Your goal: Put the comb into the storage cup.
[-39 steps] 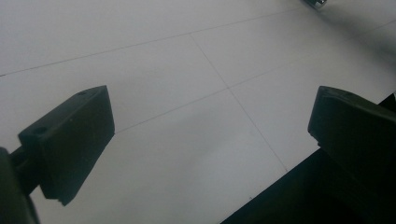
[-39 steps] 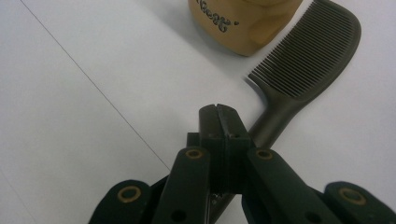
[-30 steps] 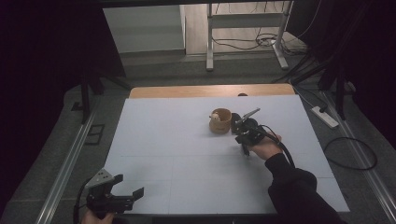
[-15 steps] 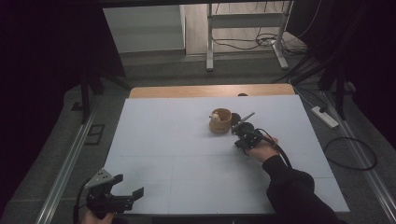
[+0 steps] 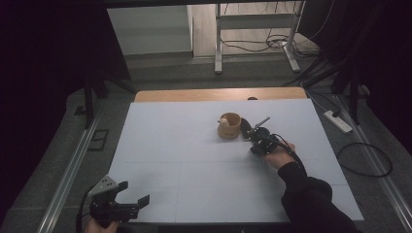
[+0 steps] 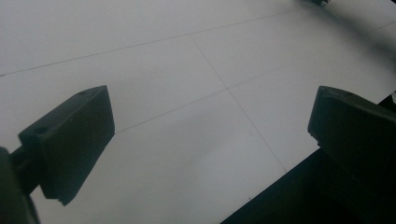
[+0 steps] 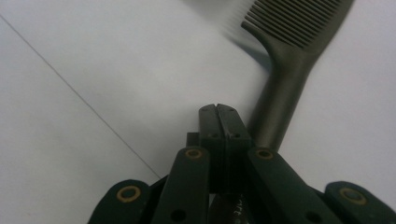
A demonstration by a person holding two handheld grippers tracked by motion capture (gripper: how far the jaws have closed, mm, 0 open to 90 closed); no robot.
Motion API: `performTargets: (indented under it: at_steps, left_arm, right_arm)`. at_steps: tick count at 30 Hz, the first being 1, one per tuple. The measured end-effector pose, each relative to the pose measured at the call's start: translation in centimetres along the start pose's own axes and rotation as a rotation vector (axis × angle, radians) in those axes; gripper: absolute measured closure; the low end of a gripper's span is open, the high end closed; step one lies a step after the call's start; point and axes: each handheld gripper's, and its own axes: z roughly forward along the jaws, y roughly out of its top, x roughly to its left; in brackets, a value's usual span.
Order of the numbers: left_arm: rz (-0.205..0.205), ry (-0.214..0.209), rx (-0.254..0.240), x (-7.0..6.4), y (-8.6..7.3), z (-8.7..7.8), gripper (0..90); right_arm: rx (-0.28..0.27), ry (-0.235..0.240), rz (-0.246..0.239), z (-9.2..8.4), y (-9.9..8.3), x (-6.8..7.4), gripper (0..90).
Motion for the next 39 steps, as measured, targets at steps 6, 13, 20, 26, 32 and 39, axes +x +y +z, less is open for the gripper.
performTargets:
  at_steps: [6, 13, 20, 26, 32, 39]
  left_arm:
    - [0.0, 0.0, 0.0, 0.0, 0.0, 0.0, 1.2]
    - [-0.002, 0.0, -0.002, 0.0, 0.0, 0.0, 1.2]
    - [-0.002, 0.0, -0.001, 0.0, 0.0, 0.0, 1.2]
    - [-0.002, 0.0, -0.002, 0.0, 0.0, 0.0, 1.2]
    - [-0.003, -0.001, -0.002, 0.0, 0.0, 0.0, 1.2]
    - [-0.001, 0.0, 0.0, 0.0, 0.0, 0.0, 1.2]
  right_arm:
    - [0.004, -0.008, 0.026, -0.2, -0.5, -1.0, 89.7]
    - [0.004, -0.01, 0.065, -0.6, -1.3, -2.4, 89.6]
    - [-0.001, -0.013, 0.094, -0.8, -1.9, -3.5, 89.6]
    - [0.001, -0.015, 0.095, -0.9, -2.0, -3.7, 89.6]
    - [-0.039, -0.001, 0.082, -1.8, -1.7, -3.2, 86.9]
    - [-0.079, 0.003, 0.067, -2.7, -1.3, -2.5, 82.8]
